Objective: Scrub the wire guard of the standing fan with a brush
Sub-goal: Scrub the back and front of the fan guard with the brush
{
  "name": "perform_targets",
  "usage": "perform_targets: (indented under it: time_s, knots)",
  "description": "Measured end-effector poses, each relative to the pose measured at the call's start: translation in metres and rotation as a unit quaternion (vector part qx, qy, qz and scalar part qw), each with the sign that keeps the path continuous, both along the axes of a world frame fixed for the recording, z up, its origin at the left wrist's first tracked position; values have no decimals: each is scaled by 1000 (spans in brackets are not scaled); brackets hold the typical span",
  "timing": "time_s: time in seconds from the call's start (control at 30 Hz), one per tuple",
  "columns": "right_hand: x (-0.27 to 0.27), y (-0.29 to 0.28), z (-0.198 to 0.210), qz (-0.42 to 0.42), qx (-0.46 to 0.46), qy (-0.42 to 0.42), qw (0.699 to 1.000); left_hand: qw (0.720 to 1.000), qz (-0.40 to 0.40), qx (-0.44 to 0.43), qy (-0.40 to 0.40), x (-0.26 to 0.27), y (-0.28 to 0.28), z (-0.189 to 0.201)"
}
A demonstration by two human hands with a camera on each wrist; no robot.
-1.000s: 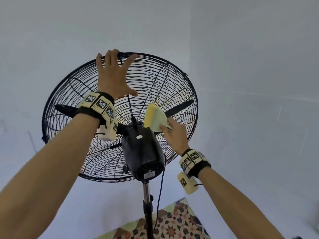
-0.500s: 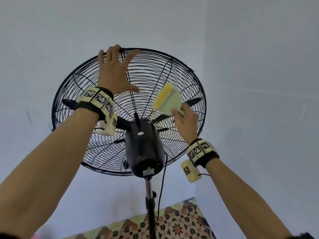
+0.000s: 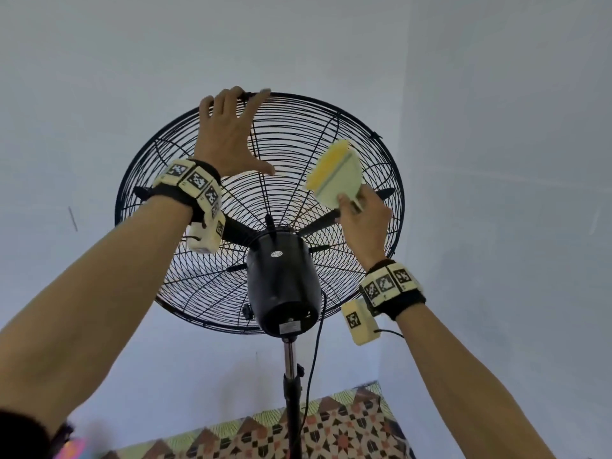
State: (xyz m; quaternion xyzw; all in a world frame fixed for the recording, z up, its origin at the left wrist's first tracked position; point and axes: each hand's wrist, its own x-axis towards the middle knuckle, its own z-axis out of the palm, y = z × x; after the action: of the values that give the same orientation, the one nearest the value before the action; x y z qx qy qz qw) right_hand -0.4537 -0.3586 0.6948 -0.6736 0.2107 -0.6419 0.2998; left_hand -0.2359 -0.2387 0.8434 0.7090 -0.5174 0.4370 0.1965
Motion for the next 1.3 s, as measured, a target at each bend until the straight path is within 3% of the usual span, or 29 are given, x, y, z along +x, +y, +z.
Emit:
perform_targets:
  time_s: [0.1,0.17,0.23,0.33,0.4,0.53,0.77,0.93,1.17,1.3]
  knots:
    - [18,20,-3,42,-79,138,986,999,-1,10,37,16,14,6]
    - [34,27,-9,8,-142,239,961,998,9,3,58,27,23,1]
    - [40,27,-10,-49,-144,275,949,998,7,-8,69,34,27,-7]
    - [32,20,-12,-122,-70,255,957,997,4,-10,80,33,29,-8]
    - [29,22,-17,-156,-70,273,947,997,1,-16,79,33,29,-8]
    - [39,42,-15,-92,-136,268,949,997,-12,-25,68,33,28,-10]
    - [37,45,-22,-174,-44,266,947,997,24,-19,66,31,38,-13]
    - [43,58,-20,-83,-93,265,956,997,39,-28,56,17,42,-14]
    - [20,50,-16,-160,0,243,957,995,81,-13,53,-2,45,-12]
    - [25,58,-1,-199,25,166,965,992,119,-14,38,-20,39,-11]
